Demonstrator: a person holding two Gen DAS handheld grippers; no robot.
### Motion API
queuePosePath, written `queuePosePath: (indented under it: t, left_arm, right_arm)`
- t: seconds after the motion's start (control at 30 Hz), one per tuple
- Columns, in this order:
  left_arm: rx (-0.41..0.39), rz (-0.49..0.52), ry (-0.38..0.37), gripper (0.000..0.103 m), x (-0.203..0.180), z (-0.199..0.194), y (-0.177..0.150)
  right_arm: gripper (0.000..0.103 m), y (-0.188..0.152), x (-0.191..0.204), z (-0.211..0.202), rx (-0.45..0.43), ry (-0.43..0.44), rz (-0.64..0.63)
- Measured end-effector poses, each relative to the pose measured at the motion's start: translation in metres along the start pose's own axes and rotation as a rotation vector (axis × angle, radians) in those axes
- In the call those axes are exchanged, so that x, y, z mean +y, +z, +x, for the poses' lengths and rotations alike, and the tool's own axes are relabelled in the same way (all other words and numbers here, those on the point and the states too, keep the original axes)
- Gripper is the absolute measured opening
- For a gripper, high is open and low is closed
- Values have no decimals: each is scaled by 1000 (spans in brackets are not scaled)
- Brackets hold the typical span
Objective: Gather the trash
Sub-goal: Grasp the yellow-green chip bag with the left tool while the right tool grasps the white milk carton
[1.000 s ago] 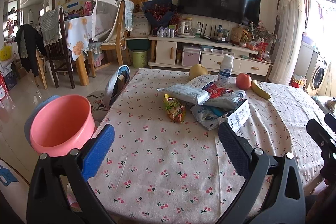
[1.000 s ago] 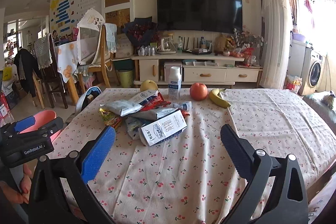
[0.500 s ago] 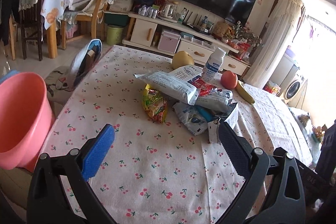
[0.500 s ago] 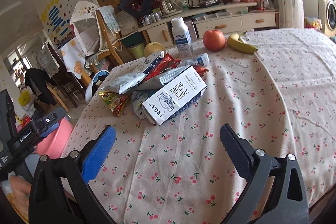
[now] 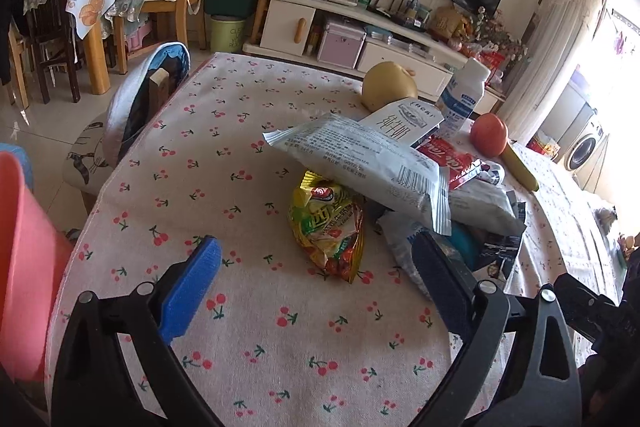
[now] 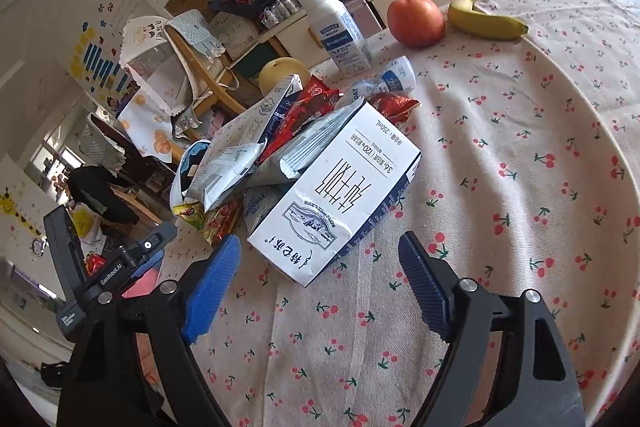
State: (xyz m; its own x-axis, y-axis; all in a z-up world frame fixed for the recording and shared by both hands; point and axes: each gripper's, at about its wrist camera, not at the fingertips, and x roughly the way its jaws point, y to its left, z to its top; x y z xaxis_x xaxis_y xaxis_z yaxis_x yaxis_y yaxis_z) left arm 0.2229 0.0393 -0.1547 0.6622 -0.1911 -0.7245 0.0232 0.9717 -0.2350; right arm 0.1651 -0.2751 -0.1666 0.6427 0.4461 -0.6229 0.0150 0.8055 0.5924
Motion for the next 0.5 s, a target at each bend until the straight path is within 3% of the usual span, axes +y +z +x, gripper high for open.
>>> queuePosePath:
  t: [0.17,0.3,0.5]
  left_arm:
    - [36,26,4,78,-3,30,8]
    - [58,8,4,73,-1,45,10]
    - [85,7,-5,56,-3,57,9]
  right_arm:
    - [81,15,-9,19,13,18,68]
    - [83,22,-11,35,29,24,86]
    - [92,28,-6,48,29,8,69]
